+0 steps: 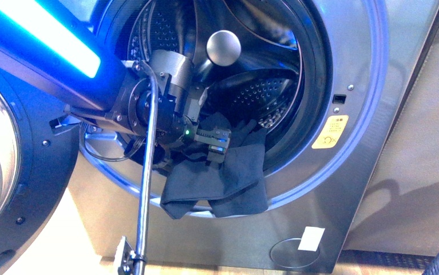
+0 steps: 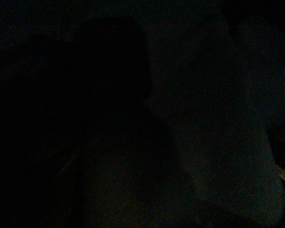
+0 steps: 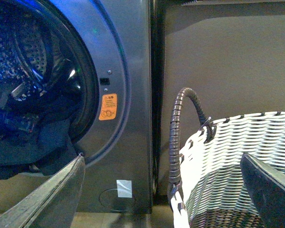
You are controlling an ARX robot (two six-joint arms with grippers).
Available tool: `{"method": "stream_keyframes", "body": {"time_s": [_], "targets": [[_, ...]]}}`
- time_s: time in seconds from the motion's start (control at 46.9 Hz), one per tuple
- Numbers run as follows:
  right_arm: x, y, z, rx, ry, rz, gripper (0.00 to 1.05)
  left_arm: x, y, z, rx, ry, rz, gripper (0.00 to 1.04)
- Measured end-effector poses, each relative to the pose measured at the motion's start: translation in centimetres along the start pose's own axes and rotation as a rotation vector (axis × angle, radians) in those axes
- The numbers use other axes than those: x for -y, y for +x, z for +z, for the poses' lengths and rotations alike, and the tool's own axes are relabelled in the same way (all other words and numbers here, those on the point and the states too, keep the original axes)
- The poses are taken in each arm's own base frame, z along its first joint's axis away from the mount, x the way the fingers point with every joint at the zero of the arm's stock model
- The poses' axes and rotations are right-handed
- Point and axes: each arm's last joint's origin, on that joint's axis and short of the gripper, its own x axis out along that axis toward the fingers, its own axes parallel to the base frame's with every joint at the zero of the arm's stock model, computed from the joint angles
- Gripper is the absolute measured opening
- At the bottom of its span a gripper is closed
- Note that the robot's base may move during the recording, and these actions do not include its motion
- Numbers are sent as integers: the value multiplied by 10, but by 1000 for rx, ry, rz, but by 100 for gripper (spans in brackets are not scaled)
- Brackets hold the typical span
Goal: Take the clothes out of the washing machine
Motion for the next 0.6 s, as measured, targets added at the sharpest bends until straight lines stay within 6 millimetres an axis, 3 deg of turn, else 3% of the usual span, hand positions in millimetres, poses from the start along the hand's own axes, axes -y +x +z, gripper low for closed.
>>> {"method": "stream_keyframes", "body": {"time_s": [0.598], "targets": [[0, 0, 0, 0, 0, 0, 97, 8, 0, -8, -83, 38, -27, 98]]}}
